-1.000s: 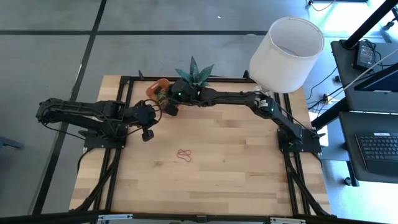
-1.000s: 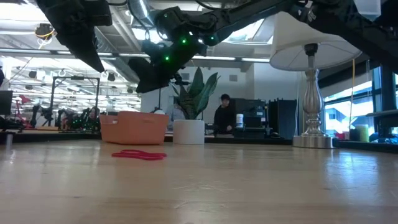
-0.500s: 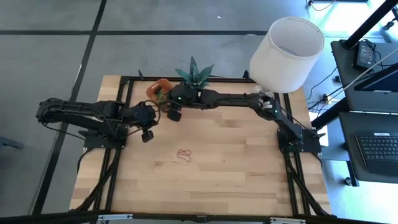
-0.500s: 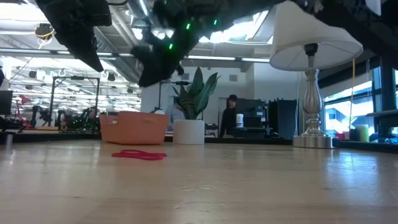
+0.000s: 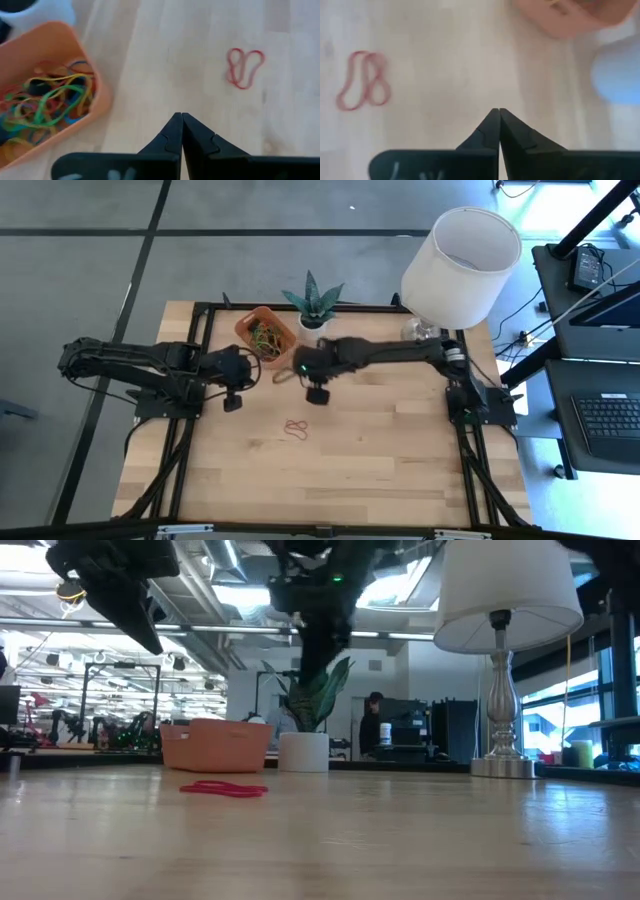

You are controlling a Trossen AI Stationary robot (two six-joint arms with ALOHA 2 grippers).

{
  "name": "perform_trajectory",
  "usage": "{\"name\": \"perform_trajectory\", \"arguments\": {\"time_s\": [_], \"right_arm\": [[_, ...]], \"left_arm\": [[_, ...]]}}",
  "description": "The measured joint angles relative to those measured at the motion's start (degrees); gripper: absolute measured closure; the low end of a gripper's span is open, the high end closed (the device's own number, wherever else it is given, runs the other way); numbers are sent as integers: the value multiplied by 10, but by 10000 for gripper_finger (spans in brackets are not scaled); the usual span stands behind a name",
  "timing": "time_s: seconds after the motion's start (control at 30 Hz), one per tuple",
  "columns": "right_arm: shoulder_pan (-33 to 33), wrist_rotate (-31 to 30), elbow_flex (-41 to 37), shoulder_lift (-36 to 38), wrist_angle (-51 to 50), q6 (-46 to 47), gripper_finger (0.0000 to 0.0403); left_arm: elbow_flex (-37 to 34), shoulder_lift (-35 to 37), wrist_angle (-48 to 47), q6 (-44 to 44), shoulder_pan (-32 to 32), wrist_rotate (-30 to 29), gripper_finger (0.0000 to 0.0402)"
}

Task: Pick and place rubber bands into bin
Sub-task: Put the red rubber band into the orange bin

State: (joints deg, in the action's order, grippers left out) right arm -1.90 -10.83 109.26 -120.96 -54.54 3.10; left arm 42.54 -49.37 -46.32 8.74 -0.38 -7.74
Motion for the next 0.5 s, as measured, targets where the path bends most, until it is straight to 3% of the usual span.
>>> {"name": "perform_trajectory", "arguments": {"time_s": [0.27, 0.5], "right_arm": [[56, 4, -344, 217, 231, 97, 395], [82, 5, -574, 422, 360, 116, 398]], "left_arm": [[2, -75, 13, 1, -47, 16, 400], [31, -176, 63, 16, -71, 14, 401]]}}
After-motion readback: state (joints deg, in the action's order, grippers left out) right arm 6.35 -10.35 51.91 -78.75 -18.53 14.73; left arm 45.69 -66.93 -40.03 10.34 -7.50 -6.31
